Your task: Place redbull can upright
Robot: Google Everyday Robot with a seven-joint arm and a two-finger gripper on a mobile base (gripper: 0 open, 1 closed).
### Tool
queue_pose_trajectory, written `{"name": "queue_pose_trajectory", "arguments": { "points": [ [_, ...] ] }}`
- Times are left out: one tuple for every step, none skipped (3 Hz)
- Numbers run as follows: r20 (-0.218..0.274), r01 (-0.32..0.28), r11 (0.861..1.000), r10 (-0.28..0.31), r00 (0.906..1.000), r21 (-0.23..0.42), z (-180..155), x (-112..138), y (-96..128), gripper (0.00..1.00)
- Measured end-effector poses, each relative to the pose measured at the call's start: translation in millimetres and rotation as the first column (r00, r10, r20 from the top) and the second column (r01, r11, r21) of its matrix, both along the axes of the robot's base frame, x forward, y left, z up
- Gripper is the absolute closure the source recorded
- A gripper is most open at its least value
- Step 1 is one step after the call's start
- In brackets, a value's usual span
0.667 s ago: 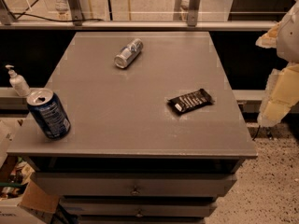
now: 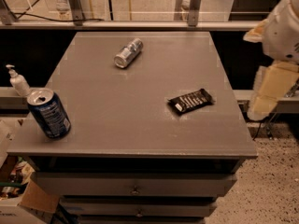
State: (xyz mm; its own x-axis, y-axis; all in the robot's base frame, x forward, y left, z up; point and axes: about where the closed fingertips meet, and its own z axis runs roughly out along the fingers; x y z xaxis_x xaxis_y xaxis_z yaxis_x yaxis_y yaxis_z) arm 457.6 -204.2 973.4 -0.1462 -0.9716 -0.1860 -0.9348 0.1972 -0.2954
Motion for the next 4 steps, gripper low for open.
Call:
{"name": "queue_pose_trajectory", "arguments": {
  "points": [
    [0.059, -0.166, 0.985, 0.168, 0.9840, -0.035, -9.2, 43.3, 24.7, 0.00],
    [0.069, -0.311, 0.947, 0.316, 0.9462, -0.075, -19.5, 89.0, 38.5, 0.00],
    [0.077, -0.439, 0.888, 0.451, 0.8891, -0.138, -24.6, 144.0, 59.7, 0.00],
    [0.077, -0.439, 0.888, 0.451, 0.8890, -0.138, -24.7, 144.0, 59.8, 0.00]
  ]
}}
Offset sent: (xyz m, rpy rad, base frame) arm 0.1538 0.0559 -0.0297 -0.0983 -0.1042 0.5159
